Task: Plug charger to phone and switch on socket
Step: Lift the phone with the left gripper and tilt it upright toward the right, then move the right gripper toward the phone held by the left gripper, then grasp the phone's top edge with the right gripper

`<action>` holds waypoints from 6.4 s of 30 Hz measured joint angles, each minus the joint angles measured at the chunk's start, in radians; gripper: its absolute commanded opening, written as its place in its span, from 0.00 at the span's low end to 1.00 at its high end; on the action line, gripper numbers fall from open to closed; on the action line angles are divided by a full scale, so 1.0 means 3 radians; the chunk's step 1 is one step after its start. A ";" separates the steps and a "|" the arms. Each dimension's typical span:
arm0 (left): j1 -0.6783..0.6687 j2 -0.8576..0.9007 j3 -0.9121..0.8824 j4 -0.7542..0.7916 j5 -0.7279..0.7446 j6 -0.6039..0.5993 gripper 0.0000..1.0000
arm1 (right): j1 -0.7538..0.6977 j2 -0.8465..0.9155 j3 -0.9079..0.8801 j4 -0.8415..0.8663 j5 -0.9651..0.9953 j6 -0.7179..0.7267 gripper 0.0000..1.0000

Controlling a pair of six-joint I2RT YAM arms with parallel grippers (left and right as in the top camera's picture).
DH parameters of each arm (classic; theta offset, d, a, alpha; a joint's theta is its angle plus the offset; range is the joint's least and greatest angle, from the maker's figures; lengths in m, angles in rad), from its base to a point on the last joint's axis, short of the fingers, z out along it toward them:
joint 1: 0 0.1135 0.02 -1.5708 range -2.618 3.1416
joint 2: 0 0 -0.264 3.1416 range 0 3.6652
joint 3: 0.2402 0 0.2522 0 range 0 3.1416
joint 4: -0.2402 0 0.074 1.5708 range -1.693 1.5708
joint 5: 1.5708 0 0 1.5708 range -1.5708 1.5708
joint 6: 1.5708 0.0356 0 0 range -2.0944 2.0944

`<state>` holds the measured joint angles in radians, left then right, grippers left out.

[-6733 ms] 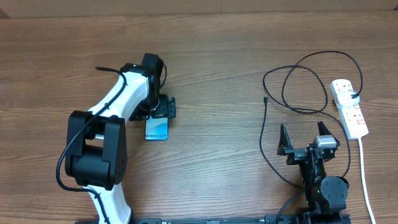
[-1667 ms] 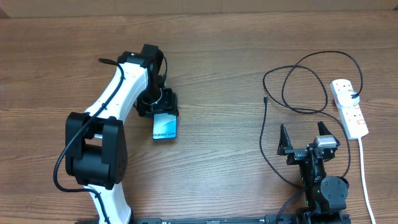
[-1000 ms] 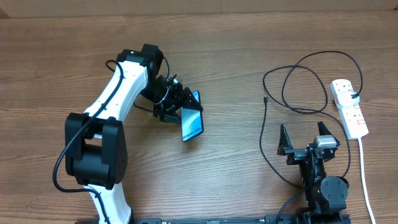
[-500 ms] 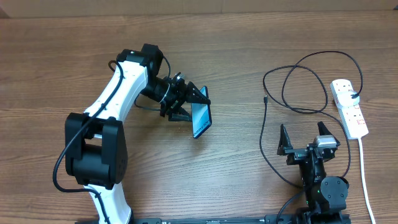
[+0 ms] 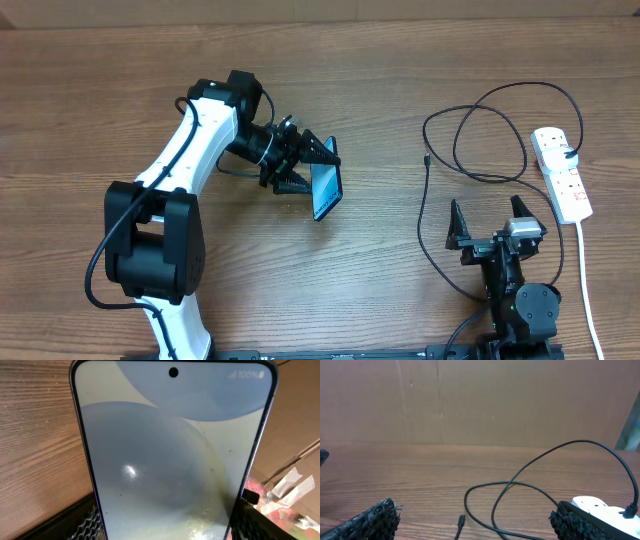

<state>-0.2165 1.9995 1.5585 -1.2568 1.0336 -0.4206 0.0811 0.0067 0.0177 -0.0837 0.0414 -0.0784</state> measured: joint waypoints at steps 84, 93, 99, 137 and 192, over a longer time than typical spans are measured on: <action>0.0306 0.0000 0.0000 0.0777 -0.0870 -0.0662 0.41 | 0.0000 0.0000 0.0000 0.0069 -0.1456 0.2564 1.00; 0.0514 0.0000 0.0000 0.0778 -0.0515 -0.0687 0.37 | 0.0000 0.0000 0.0001 0.0226 -0.1909 0.2681 1.00; 0.0525 0.0000 0.0000 0.0778 -0.0263 -0.0687 0.35 | 0.0000 0.0126 0.0100 0.0207 -0.2013 0.2509 1.00; 0.0107 -0.0201 0.0000 0.1152 -0.0390 -0.1078 0.38 | 0.0341 0.3853 0.2083 -0.0209 -0.3218 0.1762 1.00; -0.0361 -0.0201 0.0000 0.1762 -0.0506 -0.2022 0.42 | 0.1434 0.4626 0.2084 0.1475 -0.0684 0.2384 0.55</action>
<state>-0.3248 1.9392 1.5585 -0.7280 0.8818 -1.0271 0.5114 1.3945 0.6430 0.3588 -0.1638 0.6369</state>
